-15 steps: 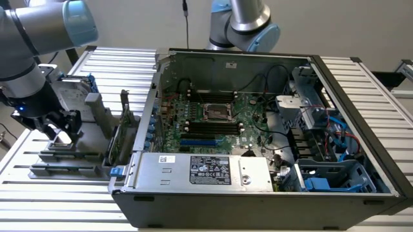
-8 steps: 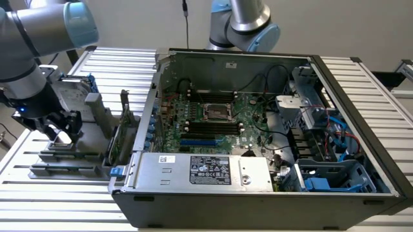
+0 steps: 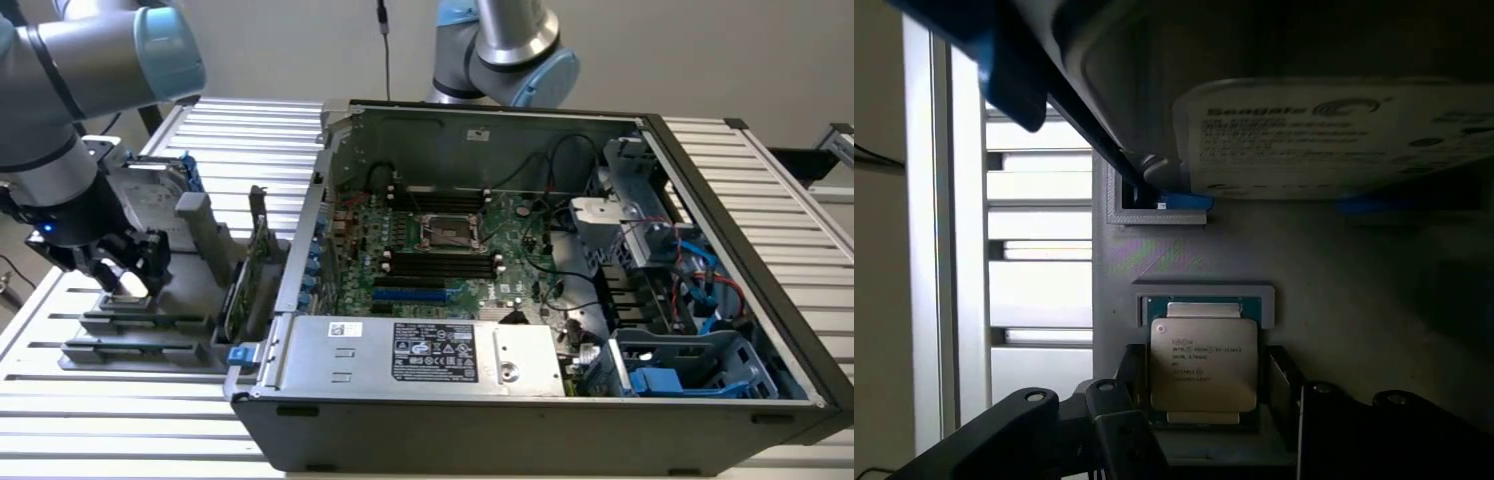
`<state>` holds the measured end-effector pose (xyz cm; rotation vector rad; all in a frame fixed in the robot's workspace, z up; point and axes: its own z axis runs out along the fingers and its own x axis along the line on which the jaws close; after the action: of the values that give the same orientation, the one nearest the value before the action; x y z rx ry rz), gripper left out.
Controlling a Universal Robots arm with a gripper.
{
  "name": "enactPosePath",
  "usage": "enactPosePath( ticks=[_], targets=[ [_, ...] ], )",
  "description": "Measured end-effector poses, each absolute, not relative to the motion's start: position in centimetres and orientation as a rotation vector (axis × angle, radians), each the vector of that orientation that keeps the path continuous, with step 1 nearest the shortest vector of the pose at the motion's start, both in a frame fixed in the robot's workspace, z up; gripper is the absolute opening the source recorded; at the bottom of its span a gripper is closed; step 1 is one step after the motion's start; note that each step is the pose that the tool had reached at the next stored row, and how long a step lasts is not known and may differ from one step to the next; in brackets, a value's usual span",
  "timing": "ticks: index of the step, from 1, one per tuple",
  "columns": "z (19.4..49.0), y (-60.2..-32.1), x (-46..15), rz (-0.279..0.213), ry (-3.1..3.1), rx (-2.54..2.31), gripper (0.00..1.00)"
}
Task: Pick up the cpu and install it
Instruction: 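Pick up the cpu and move it towards the insertion slot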
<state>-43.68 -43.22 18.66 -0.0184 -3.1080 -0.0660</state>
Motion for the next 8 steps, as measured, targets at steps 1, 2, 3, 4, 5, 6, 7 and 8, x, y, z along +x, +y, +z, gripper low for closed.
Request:
enactPosePath(
  ticks=[1,2,3,4,5,6,7,8],
  targets=[
    [18.64,-43.22,-43.66,-0.066,-3.108,-0.017,0.60],
    [18.62,-43.22,-43.64,-0.066,-3.108,-0.016,0.60],
    [18.62,-43.22,-43.63,-0.066,-3.108,-0.015,0.60],
    [18.62,-43.22,-43.63,-0.066,-3.108,-0.015,0.60],
    [18.62,-43.22,-43.62,-0.066,-3.108,-0.015,0.60],
    [18.63,-43.22,-43.62,-0.066,-3.108,-0.014,0.60],
    [18.62,-43.21,-43.61,-0.066,-3.108,-0.014,0.60],
    [18.62,-43.21,-43.61,-0.066,-3.108,-0.014,0.60]
  ],
)
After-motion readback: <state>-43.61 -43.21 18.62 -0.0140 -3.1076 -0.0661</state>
